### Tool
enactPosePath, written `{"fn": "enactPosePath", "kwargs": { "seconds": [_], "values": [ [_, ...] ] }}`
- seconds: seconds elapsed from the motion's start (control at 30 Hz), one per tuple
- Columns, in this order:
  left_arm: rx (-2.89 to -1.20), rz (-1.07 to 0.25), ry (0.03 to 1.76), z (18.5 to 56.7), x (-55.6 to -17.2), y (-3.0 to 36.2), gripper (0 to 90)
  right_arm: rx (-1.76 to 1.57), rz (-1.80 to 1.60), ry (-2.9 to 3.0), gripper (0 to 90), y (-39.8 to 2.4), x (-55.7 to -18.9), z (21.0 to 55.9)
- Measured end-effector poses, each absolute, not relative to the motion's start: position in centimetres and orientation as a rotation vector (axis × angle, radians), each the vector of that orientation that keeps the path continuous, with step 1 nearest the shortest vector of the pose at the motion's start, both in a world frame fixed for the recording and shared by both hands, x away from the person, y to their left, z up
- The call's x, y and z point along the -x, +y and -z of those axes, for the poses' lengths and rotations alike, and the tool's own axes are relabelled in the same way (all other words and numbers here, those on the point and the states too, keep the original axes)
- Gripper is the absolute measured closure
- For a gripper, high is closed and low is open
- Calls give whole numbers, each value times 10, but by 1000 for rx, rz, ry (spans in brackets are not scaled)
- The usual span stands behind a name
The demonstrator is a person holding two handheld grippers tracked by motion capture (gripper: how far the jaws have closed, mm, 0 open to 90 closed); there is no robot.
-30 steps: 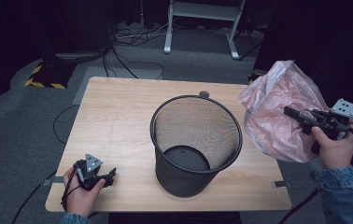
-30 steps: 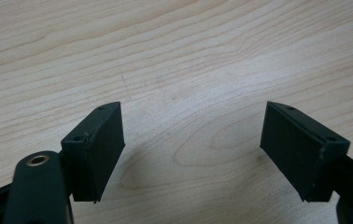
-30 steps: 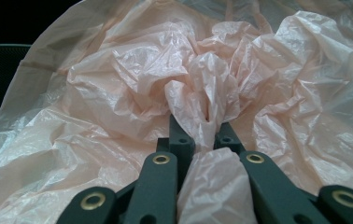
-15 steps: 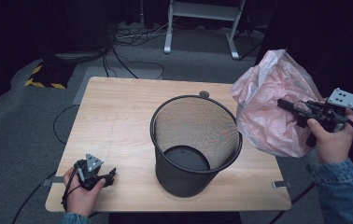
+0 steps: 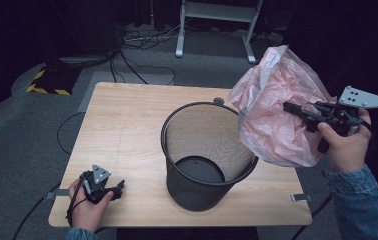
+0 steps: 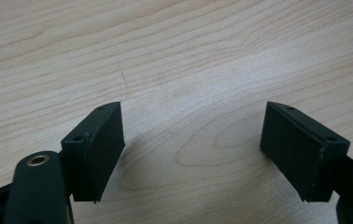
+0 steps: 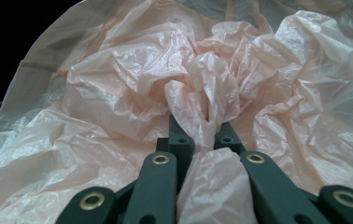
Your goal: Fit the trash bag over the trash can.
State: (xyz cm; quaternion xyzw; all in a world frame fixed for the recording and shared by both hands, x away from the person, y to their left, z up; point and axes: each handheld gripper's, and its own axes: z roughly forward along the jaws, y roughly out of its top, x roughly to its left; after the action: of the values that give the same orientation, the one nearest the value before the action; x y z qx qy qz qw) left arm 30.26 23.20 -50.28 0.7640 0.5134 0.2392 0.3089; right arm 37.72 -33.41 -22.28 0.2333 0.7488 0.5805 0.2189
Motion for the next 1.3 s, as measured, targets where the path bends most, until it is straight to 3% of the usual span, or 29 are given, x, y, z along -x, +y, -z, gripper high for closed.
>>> {"fn": "enactPosePath", "kwargs": {
  "seconds": [1.3],
  "values": [
    [-2003, -617, 1352, 504, -303, 230, 214, -460, -1701, 2305, 818, -220, -368, 224]
  ]
}}
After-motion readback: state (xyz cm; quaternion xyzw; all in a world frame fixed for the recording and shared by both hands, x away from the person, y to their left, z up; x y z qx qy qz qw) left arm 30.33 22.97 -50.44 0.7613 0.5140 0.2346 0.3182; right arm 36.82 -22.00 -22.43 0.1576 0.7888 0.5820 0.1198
